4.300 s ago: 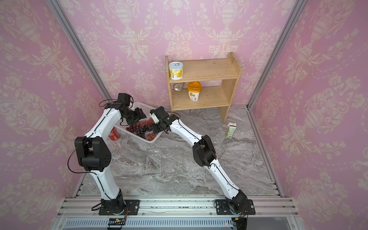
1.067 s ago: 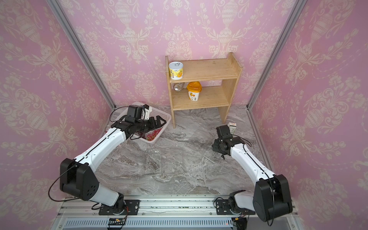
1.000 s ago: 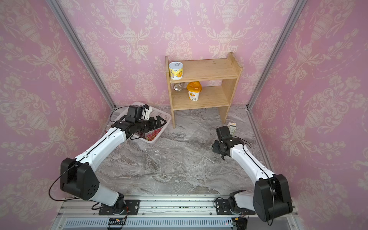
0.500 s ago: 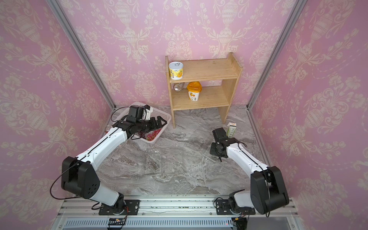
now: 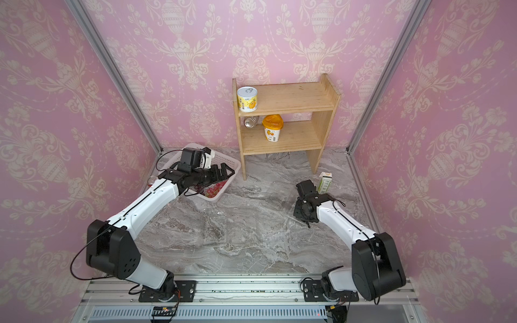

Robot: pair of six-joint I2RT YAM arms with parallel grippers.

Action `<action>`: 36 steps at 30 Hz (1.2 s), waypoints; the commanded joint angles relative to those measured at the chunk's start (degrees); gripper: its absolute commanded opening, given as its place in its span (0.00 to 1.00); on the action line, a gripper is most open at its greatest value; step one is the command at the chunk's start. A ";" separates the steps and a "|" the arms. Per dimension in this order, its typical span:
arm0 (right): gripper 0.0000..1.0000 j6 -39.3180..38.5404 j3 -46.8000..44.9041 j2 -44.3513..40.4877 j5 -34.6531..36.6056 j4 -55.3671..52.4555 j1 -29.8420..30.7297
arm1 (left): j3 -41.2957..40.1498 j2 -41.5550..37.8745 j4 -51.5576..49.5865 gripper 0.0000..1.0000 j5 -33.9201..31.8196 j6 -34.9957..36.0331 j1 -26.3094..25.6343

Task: Pack grapes into containers
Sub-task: Place the grape into the packing box, then pick up the grape from the basket.

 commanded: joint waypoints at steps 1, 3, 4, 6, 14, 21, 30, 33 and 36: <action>0.44 -0.34 3.99 -2.56 1.59 -3.69 0.36 | 2.39 0.62 -2.41 0.99 -0.71 2.34 -0.52; 0.45 -0.78 5.41 -2.76 1.78 -5.06 0.34 | 3.81 0.78 -3.49 0.99 -1.69 2.87 -0.42; 0.46 -0.90 5.92 -3.10 1.89 -5.49 0.36 | 4.28 0.77 -3.79 0.99 -2.49 2.98 -0.24; 0.50 -1.00 7.02 -3.85 1.91 -5.98 0.34 | 5.00 0.85 -4.42 0.99 -2.70 2.23 1.09; 0.72 -4.48 14.98 -2.36 -1.97 -3.28 6.33 | 7.87 5.76 -10.55 0.99 0.79 -1.25 10.78; 0.83 -13.06 28.87 6.08 -9.43 0.12 14.26 | 12.47 11.93 -14.66 0.99 -2.17 0.01 13.77; 0.89 -21.95 42.55 18.97 -17.48 4.37 20.50 | 25.54 27.11 -14.21 0.98 0.05 -6.62 20.32; 0.91 -23.15 45.47 21.73 -18.60 6.02 22.15 | 31.82 32.48 -14.55 0.94 0.97 -9.19 20.83; 0.92 -25.12 48.84 24.45 -17.65 5.16 23.77 | 38.02 38.19 -15.02 0.85 3.43 -12.27 21.19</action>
